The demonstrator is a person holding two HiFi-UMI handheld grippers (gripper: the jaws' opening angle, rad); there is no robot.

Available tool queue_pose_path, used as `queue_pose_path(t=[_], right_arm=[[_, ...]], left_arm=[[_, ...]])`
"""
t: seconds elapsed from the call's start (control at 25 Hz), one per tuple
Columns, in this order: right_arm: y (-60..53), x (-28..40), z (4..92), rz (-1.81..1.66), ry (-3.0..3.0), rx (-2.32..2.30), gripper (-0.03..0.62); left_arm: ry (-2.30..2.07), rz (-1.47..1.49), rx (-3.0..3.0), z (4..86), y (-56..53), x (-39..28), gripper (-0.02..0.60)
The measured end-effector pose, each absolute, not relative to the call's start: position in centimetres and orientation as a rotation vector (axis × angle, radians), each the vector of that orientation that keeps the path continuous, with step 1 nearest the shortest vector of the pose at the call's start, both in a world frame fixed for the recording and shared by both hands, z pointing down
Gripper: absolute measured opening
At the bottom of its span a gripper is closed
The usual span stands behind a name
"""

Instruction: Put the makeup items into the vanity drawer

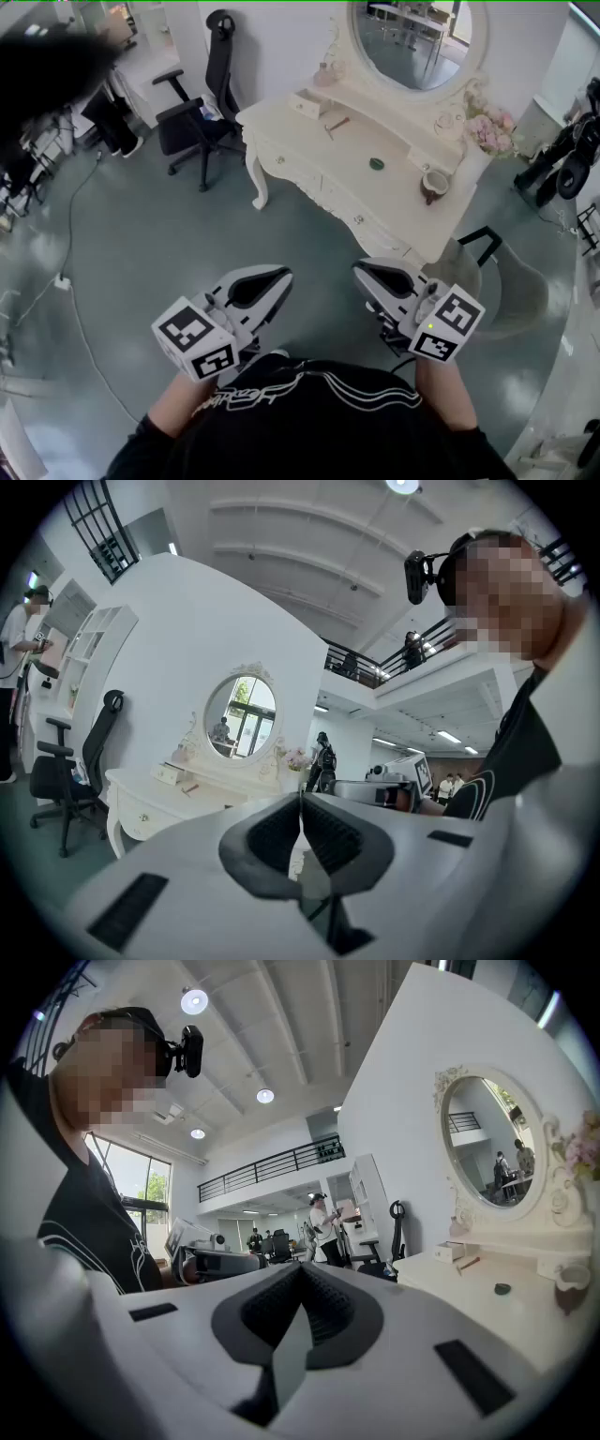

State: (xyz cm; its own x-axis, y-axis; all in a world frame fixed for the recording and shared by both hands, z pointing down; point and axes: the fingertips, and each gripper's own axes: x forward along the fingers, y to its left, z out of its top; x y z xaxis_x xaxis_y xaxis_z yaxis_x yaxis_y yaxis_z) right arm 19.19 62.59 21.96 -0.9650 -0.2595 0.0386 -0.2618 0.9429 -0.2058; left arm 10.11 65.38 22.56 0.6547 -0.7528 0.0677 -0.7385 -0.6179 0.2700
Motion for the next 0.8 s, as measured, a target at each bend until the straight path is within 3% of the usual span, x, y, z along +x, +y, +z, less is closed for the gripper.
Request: queue_pose_path(t=[0.44, 0.48, 0.56, 0.8], right_arm=[[61.7, 19.5, 22.2, 0.277, -3.053, 0.459, 0.028], [61.6, 19.5, 22.5, 0.275, -3.045, 0.461, 0.042], [61.3, 19.6, 22.8, 0.282, -3.034, 0.465, 0.146], [60.1, 20.1, 23.2, 0.3, -3.035, 0.503, 0.196]], left_arm=[[-1.194, -0.071, 2.596, 22.6, 64.5, 10.5, 0.021], [-1.191, -0.074, 2.597, 22.6, 64.4, 10.5, 0.021], [-1.185, -0.071, 2.602, 22.6, 64.1, 10.6, 0.021], [-1.171, -0.051, 2.623, 22.7, 63.6, 10.8, 0.021]])
